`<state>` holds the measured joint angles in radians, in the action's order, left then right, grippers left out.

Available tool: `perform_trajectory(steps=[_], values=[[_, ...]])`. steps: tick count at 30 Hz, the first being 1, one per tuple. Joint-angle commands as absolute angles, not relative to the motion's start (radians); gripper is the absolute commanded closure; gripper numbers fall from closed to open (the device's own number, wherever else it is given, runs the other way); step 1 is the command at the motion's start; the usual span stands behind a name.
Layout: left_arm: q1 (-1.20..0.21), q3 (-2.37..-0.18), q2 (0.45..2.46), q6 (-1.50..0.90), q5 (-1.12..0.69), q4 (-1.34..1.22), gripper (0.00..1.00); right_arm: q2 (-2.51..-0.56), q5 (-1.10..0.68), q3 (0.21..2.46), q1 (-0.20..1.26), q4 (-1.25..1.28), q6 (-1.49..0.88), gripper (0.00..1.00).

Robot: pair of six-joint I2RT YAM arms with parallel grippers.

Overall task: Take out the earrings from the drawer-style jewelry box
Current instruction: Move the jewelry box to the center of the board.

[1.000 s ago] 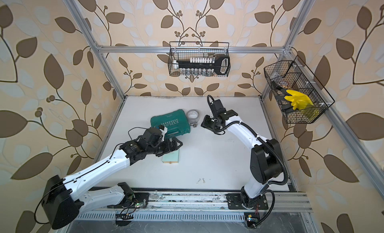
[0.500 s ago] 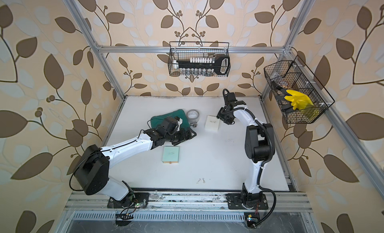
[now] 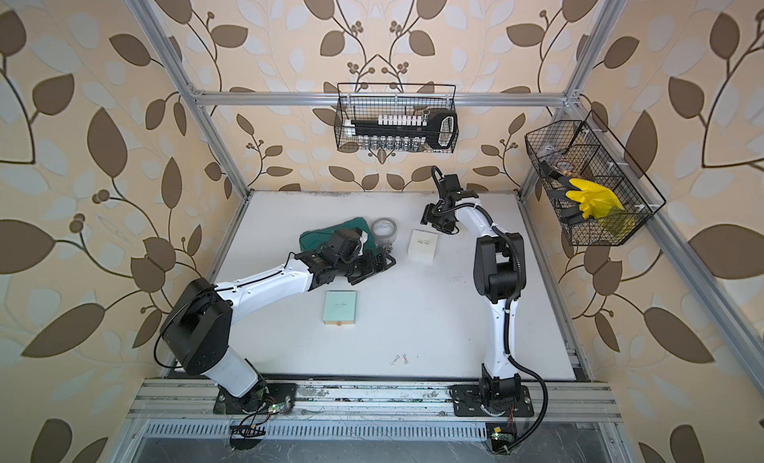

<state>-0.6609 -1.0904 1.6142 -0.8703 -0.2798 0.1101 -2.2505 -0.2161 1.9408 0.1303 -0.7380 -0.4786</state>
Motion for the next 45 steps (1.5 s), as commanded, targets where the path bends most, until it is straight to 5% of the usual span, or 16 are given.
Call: perform_trajectory(steps=[1, 16, 25, 45], values=[[-0.654, -1.123, 1.614, -0.862, -0.264, 0.146, 0.01, -2.306, -0.244, 2.009, 0.151, -0.789, -0.435, 0.34], [-0.656, -0.925, 1.4, -0.836, 0.038, -0.046, 0.01, -2.434, -0.153, 2.161, 0.218, -0.923, -0.364, 0.34], [-0.662, -0.916, 1.375, -0.827, 0.044, -0.045, 0.01, -2.394, -0.088, 2.103, 0.247, -0.947, -0.346, 0.39], [-0.703, -0.93, 1.381, -0.81, -0.079, 0.001, 0.01, -2.055, -0.083, 1.595, 0.283, -0.827, -0.411, 0.45]])
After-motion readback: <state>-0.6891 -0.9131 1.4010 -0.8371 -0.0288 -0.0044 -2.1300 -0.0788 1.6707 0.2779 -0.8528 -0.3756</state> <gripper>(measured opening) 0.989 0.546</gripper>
